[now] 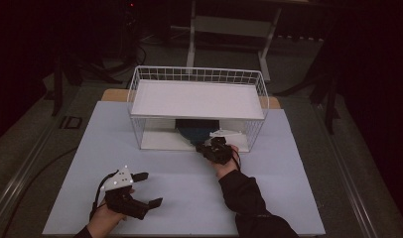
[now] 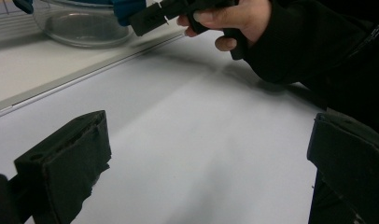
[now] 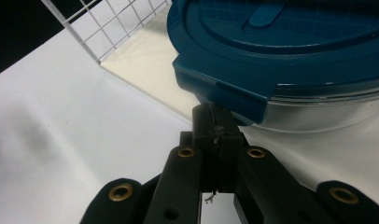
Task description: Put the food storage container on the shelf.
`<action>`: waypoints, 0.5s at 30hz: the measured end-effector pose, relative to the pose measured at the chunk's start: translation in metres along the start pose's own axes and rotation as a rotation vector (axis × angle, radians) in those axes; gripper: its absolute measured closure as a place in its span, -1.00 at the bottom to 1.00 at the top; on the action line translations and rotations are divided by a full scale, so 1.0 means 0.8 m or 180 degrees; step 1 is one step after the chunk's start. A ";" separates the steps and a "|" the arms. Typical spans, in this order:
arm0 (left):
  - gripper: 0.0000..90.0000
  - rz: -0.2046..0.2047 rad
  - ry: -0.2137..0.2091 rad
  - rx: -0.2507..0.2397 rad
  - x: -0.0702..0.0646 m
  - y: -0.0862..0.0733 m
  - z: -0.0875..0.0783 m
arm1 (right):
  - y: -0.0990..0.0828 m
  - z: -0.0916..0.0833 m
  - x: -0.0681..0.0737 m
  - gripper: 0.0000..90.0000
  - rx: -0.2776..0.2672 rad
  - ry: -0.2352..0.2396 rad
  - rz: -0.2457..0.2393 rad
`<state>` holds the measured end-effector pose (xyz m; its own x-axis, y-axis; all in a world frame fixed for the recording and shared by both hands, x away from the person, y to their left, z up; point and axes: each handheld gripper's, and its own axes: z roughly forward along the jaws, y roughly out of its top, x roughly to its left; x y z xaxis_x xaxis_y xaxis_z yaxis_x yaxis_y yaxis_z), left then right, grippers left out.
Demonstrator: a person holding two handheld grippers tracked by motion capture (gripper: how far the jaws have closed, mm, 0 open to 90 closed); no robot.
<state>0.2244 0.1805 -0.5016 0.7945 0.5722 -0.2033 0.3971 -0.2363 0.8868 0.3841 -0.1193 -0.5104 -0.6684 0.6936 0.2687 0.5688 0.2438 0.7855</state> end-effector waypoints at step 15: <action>-1.00 -0.0005 -0.0035 -0.0010 -0.002 0.001 0.001 | -0.010 -0.016 0.023 0.13 -0.0049 0.0246 -0.0250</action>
<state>0.2234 0.1788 -0.5008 0.7990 0.5638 -0.2092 0.3968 -0.2330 0.8879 0.3615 -0.1172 -0.5045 -0.7460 0.6181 0.2477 0.5060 0.2845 0.8142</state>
